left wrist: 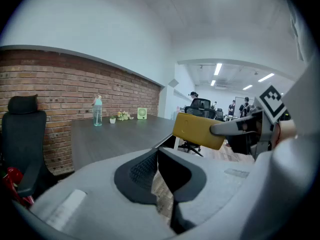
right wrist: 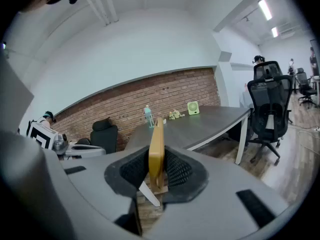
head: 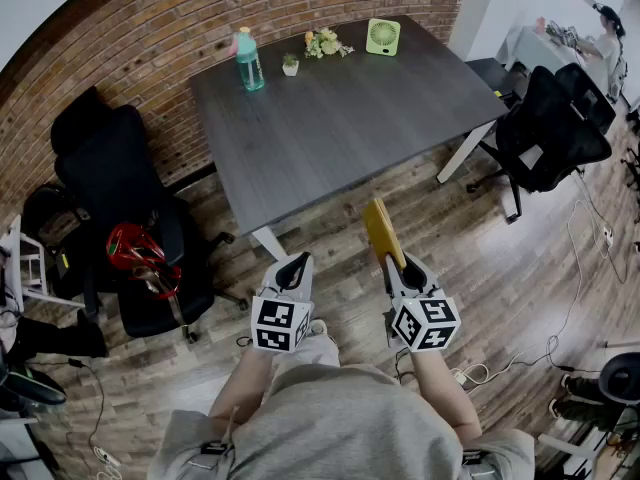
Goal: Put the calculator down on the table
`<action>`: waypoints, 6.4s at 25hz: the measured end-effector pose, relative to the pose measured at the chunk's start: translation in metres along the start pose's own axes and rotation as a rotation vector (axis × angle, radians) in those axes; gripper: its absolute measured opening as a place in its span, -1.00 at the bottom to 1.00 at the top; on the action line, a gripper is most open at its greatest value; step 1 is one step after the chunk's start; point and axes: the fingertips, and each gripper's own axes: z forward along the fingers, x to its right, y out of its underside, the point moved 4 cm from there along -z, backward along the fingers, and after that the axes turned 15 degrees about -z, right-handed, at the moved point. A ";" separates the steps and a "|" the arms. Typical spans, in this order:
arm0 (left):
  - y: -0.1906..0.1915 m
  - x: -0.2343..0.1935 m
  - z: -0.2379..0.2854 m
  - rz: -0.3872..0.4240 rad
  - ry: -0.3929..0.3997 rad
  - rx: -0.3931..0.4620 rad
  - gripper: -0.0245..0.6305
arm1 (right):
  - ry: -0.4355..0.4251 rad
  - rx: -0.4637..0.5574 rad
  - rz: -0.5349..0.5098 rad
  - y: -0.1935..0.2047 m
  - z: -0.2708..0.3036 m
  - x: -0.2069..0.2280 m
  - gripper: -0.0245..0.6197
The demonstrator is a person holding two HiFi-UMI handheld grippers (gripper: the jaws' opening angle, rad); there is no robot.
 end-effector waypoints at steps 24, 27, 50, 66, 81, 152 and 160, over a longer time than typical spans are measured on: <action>0.142 0.183 -0.242 -0.050 -0.064 0.088 -0.87 | -0.065 0.111 -0.042 0.090 -0.295 -0.085 -0.67; 0.138 0.183 -0.247 -0.060 -0.069 0.101 -0.87 | -0.074 0.119 -0.036 0.086 -0.298 -0.088 -0.67; 0.130 0.176 -0.224 -0.077 -0.070 0.087 -0.87 | -0.093 0.117 -0.043 0.074 -0.268 -0.074 -0.67; 0.095 0.141 -0.128 -0.071 -0.050 0.054 -0.87 | -0.072 0.103 -0.023 0.053 -0.176 -0.021 -0.67; 0.022 0.086 -0.025 -0.070 -0.022 0.053 -0.87 | -0.028 0.102 -0.034 -0.005 -0.067 0.029 -0.67; -0.090 -0.055 0.215 -0.098 -0.038 0.012 -0.87 | -0.012 0.071 -0.023 -0.072 0.202 0.137 -0.67; -0.113 -0.064 0.255 -0.115 -0.070 0.024 -0.87 | -0.051 0.060 -0.031 -0.089 0.247 0.166 -0.67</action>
